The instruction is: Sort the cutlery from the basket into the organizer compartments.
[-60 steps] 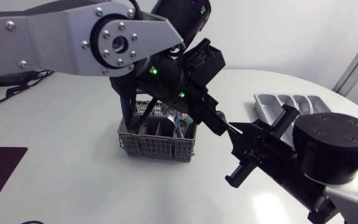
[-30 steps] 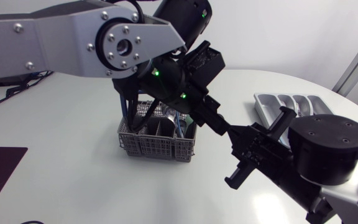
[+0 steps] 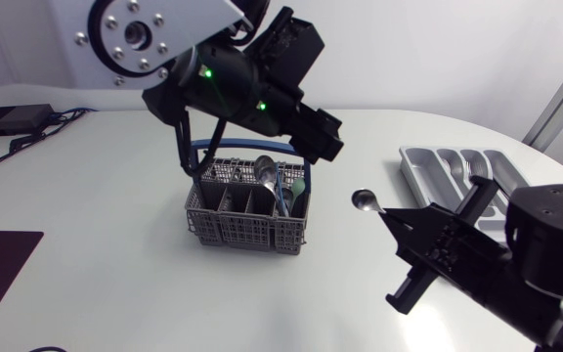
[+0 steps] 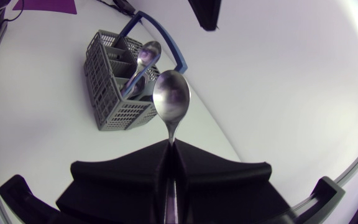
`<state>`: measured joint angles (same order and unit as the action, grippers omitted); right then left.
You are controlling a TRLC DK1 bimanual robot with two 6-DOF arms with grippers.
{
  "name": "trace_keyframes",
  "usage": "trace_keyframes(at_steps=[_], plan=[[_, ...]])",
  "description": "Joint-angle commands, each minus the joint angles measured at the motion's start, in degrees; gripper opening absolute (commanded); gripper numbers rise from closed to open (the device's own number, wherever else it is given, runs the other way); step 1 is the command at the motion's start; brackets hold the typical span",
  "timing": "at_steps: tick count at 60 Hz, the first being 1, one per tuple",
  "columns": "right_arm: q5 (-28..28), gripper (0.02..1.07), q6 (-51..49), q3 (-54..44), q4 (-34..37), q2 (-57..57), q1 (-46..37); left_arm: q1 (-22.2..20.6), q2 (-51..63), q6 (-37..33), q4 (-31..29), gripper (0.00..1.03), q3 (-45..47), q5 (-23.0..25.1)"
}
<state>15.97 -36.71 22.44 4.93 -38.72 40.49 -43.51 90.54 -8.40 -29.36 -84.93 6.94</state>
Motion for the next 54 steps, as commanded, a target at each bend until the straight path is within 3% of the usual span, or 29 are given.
trace_keyframes(at_steps=[1, 14, 26, 54], plan=[[-3.0, 0.1, -1.3, -2.0, 2.5, 2.8, -4.5, 1.4, -0.6, -4.4, 0.2, 0.89, -0.7, -0.8], [-22.2, 0.1, -6.8, -2.8, 6.8, 5.0, -25.1, 3.3, -2.8, -13.8, 0.5, 0.93, 3.9, -2.2], [-36.9, 0.1, -15.1, -2.3, 9.5, 2.5, -41.6, 4.9, -4.6, -16.0, 3.3, 0.93, 9.0, -3.4], [-53.7, 0.1, -33.4, 4.2, 13.5, -15.8, -65.7, 6.0, -4.1, -15.4, 6.2, 0.92, 14.7, -5.4]])
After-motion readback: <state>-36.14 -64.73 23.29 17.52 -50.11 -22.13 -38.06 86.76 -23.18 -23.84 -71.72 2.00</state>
